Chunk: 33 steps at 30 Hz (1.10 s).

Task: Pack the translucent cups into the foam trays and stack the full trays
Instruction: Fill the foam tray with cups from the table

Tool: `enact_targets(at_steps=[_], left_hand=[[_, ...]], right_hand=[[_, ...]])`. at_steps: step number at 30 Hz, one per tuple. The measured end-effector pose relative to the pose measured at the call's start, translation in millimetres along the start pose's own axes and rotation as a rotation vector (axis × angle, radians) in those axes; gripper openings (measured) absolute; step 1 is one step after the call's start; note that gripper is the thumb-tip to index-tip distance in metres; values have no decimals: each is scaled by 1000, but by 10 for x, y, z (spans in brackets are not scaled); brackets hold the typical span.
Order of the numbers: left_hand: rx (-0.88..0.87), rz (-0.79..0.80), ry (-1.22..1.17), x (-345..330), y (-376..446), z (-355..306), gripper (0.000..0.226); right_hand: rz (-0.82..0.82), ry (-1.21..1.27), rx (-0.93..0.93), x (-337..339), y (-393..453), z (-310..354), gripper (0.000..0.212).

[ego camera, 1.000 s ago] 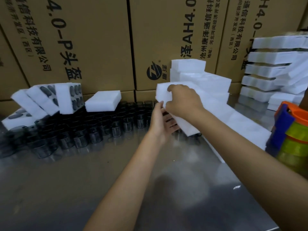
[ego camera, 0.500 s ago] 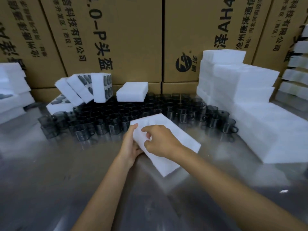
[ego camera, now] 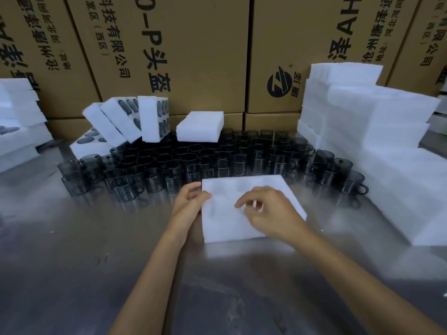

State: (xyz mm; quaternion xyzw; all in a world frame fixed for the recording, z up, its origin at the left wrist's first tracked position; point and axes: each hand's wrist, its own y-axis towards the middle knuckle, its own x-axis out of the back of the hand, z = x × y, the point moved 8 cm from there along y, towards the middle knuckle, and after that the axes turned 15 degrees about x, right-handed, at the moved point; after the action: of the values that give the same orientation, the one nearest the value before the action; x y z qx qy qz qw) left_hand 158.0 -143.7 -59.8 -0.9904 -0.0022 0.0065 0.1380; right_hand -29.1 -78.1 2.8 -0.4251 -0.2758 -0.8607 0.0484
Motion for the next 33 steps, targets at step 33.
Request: enact_targets(at_steps=[33], left_hand=[[-74,72,86,-140,139,-133,38]], right_hand=[[-133,14,-237,187,1435,-466,24]])
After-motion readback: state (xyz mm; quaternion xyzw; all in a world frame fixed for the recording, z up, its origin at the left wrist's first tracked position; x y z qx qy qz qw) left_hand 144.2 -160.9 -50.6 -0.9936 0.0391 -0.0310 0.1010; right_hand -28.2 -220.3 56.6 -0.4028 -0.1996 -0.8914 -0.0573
